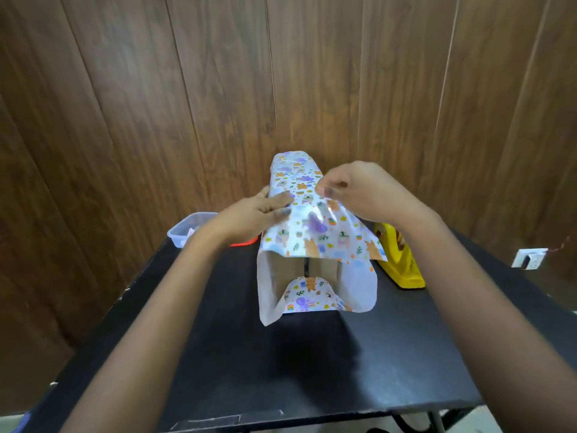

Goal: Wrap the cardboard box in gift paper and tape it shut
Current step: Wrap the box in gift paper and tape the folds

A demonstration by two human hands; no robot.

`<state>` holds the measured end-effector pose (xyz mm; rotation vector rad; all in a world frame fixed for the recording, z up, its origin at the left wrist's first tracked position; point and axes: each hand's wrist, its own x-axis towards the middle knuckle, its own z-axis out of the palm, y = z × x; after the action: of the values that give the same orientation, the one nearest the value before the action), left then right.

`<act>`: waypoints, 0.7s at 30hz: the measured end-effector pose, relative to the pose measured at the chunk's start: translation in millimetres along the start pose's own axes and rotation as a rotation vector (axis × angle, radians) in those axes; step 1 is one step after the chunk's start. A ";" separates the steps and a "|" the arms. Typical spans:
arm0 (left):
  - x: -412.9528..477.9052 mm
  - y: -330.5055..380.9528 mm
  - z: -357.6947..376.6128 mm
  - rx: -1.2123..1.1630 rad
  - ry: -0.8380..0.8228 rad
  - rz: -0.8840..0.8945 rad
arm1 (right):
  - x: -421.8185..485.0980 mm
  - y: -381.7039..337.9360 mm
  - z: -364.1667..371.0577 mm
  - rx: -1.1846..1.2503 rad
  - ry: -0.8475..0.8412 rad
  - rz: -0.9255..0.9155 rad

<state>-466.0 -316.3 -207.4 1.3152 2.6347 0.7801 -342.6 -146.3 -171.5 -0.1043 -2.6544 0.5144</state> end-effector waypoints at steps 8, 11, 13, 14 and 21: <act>0.0 8.0 23.9 -0.056 0.130 0.059 | 21.4 23.3 19.6 0.023 -0.307 -0.020; -5.7 7.2 17.2 -0.258 0.131 0.060 | 23.9 21.3 20.3 -0.008 -0.332 -0.069; -10.0 3.4 12.0 -0.428 0.134 0.037 | 26.2 22.6 20.3 -0.041 -0.340 -0.091; -12.1 1.4 10.8 -0.414 0.126 0.046 | 25.6 23.5 20.8 -0.039 -0.331 -0.106; 0.7 15.2 -0.1 -0.234 0.085 0.045 | -20.3 41.1 14.3 0.426 -0.123 0.133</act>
<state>-455.5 -308.3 -199.9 1.3070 2.4877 1.1358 -330.8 -116.0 -206.9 -0.1227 -2.6000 1.1487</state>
